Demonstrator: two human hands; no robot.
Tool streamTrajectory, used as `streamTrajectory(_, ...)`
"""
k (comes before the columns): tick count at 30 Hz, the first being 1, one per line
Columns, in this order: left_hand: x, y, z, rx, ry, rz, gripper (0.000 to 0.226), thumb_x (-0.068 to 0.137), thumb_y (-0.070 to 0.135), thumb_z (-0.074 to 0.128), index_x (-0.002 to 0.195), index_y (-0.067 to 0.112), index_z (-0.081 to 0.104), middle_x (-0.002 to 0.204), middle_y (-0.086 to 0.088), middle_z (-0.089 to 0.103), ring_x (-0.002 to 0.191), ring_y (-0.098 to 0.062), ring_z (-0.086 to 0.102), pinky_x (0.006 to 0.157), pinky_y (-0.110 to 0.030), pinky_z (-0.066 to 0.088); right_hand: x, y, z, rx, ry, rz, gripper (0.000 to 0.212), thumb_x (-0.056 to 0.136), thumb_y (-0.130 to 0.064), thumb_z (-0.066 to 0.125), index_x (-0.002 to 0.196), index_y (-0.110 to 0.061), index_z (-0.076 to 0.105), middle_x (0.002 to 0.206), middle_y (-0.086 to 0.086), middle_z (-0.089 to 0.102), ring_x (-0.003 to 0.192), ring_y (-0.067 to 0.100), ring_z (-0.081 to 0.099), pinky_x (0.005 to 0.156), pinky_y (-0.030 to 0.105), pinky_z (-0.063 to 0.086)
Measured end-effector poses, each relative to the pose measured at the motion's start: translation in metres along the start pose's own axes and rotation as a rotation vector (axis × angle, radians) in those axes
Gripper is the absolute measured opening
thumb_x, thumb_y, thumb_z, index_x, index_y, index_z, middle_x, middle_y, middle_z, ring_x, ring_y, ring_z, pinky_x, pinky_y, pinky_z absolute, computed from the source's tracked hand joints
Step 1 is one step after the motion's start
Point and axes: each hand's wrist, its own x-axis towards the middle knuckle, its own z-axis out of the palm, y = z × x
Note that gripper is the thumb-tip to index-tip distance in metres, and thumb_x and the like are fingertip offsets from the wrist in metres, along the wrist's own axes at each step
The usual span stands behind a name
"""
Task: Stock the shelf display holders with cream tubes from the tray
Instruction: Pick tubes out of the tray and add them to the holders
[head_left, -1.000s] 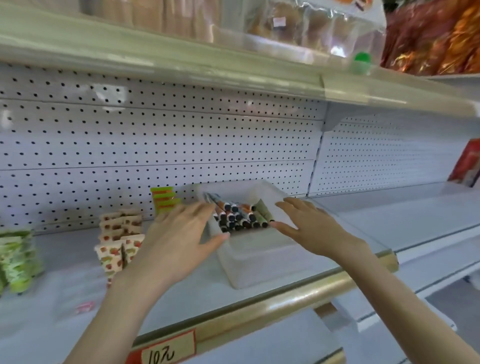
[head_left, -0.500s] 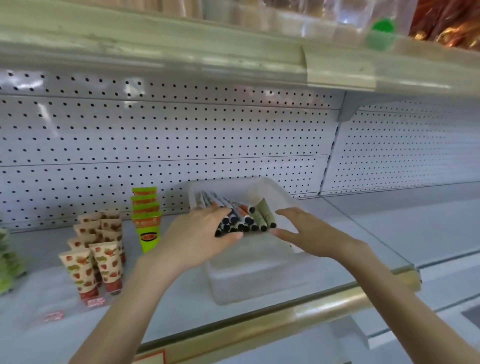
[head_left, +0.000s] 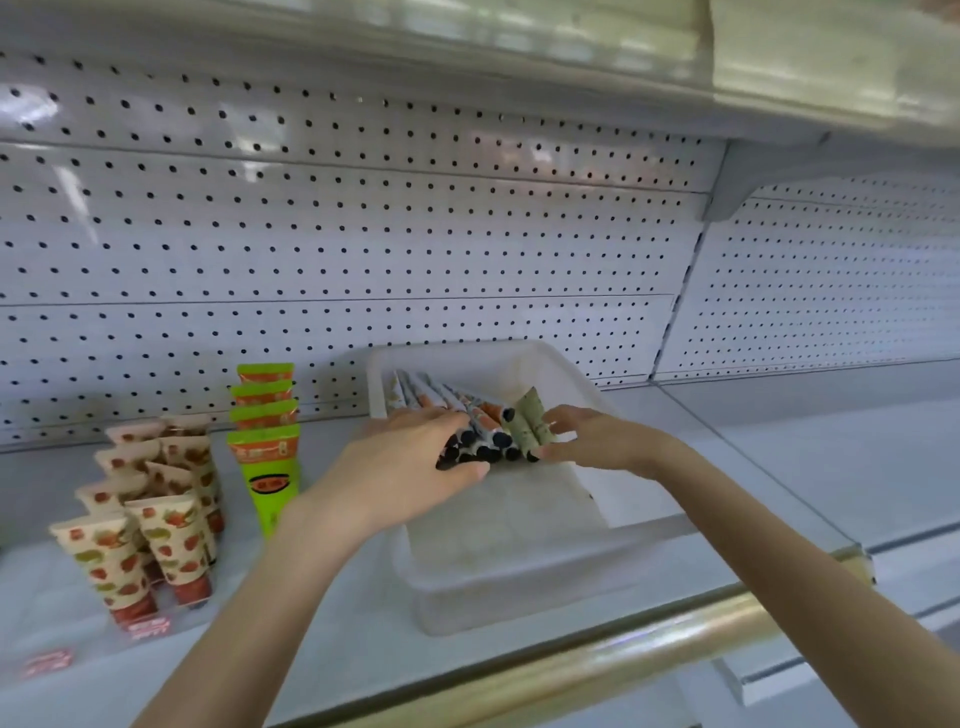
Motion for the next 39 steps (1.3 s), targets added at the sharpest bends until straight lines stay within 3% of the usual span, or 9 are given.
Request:
streamTrajectory(9,0.02,-0.002,0.007,-0.005,0.004,-0.035,0.056,0.092,0.055,0.038,0.143,0.033,0.028,0.149,0.01,0.032,0.134,-0.015,0.032,0.102,-0.029,0.03,0.032,-0.003,-0.003,-0.12,-0.016,0.023,0.043,0.092,-0.018,0.054,0.131,-0.004,0.04,0.134,0.014,0.047,0.121,0.028,0.047,0.097,0.035,0.04)
streamTrajectory(11,0.023,0.0,0.009,0.009,-0.01,-0.039,0.056,0.093,0.055,0.037,0.143,0.033,0.027,0.149,0.009,0.032,0.133,-0.015,0.033,0.099,-0.027,0.03,0.044,-0.001,-0.002,-0.177,-0.007,0.011,0.038,0.09,-0.017,0.056,0.124,-0.006,0.044,0.124,0.011,0.052,0.112,0.026,0.052,0.087,0.033,0.045)
streamTrajectory(14,0.026,0.001,0.01,0.024,-0.036,-0.035,0.056,0.093,0.055,0.036,0.144,0.032,0.027,0.15,0.009,0.03,0.129,-0.016,0.038,0.099,-0.027,0.029,0.059,0.0,0.005,-0.23,0.005,0.012,0.014,0.086,-0.016,0.058,0.086,-0.016,0.044,0.086,0.004,0.052,0.073,0.016,0.051,0.053,0.021,0.038)
streamTrajectory(16,0.028,-0.001,0.011,0.026,-0.032,-0.036,0.056,0.093,0.055,0.036,0.144,0.033,0.026,0.15,0.009,0.03,0.131,-0.015,0.035,0.1,-0.027,0.028,0.063,-0.003,0.012,-0.23,-0.003,0.024,0.011,0.087,-0.015,0.057,0.086,-0.011,0.046,0.079,0.004,0.049,0.068,0.017,0.048,0.048,0.02,0.033)
streamTrajectory(21,0.03,-0.004,0.014,0.011,-0.034,-0.046,0.055,0.094,0.054,0.036,0.143,0.031,0.029,0.148,0.008,0.034,0.133,-0.014,0.032,0.099,-0.028,0.029,0.071,-0.005,0.019,-0.233,0.015,0.003,0.029,0.087,-0.022,0.063,0.107,-0.001,0.057,0.095,0.015,0.063,0.075,0.019,0.056,0.062,0.028,0.051)
streamTrajectory(27,0.032,-0.003,0.016,-0.019,-0.002,-0.04,0.054,0.093,0.054,0.037,0.142,0.033,0.03,0.146,0.01,0.036,0.131,-0.014,0.034,0.095,-0.026,0.031,0.07,-0.008,0.017,-0.251,0.023,0.002,0.007,0.088,-0.006,0.056,0.085,-0.009,0.05,0.094,0.014,0.058,0.086,0.029,0.066,0.064,0.028,0.053)
streamTrajectory(30,0.029,-0.001,0.015,-0.03,0.016,-0.03,0.053,0.093,0.054,0.037,0.142,0.034,0.03,0.146,0.011,0.036,0.131,-0.012,0.035,0.094,-0.025,0.031,0.066,-0.006,0.011,-0.183,-0.005,0.051,0.04,0.085,-0.002,0.058,0.069,-0.024,0.03,0.082,0.006,0.052,0.066,0.022,0.063,0.051,0.019,0.048)
streamTrajectory(32,0.027,-0.002,0.013,-0.035,0.016,-0.03,0.052,0.094,0.053,0.037,0.142,0.033,0.031,0.146,0.01,0.036,0.131,-0.012,0.034,0.095,-0.025,0.031,0.059,-0.006,0.01,-0.199,-0.04,0.076,0.049,0.085,-0.002,0.058,0.068,-0.028,0.021,0.08,0.005,0.049,0.071,0.026,0.063,0.059,0.025,0.051)
streamTrajectory(39,0.019,0.002,0.009,-0.053,0.044,-0.03,0.049,0.094,0.051,0.039,0.139,0.033,0.035,0.143,0.009,0.04,0.128,-0.013,0.038,0.097,-0.027,0.032,0.049,0.005,0.022,-0.166,-0.221,0.161,0.013,0.083,-0.01,0.061,0.088,-0.005,0.05,0.096,0.017,0.067,0.092,0.031,0.069,0.086,0.038,0.055)
